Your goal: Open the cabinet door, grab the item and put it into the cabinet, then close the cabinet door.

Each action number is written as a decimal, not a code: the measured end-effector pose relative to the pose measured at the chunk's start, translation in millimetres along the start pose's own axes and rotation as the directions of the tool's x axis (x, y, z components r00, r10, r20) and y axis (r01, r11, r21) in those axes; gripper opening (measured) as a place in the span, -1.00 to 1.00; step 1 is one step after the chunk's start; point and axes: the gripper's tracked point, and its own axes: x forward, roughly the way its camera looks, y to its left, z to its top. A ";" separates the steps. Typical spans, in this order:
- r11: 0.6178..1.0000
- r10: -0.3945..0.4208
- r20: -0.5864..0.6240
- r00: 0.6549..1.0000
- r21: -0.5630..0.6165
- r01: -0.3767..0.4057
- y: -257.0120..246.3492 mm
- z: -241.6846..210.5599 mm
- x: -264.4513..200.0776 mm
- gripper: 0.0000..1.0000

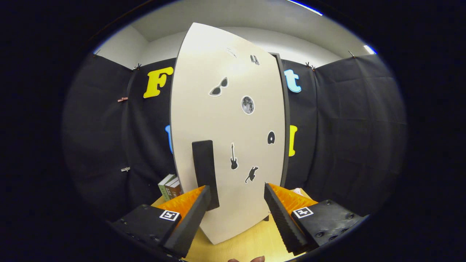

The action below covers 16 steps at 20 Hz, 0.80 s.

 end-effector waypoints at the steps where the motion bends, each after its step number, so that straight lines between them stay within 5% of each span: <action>1: 1.000 0.009 0.002 1.000 0.002 -0.009 6.2 2.5 2.1 0.93; 16: 0.999 -0.037 -0.008 0.999 -0.026 0.036 -17.5 -11.9 -6.3 0.92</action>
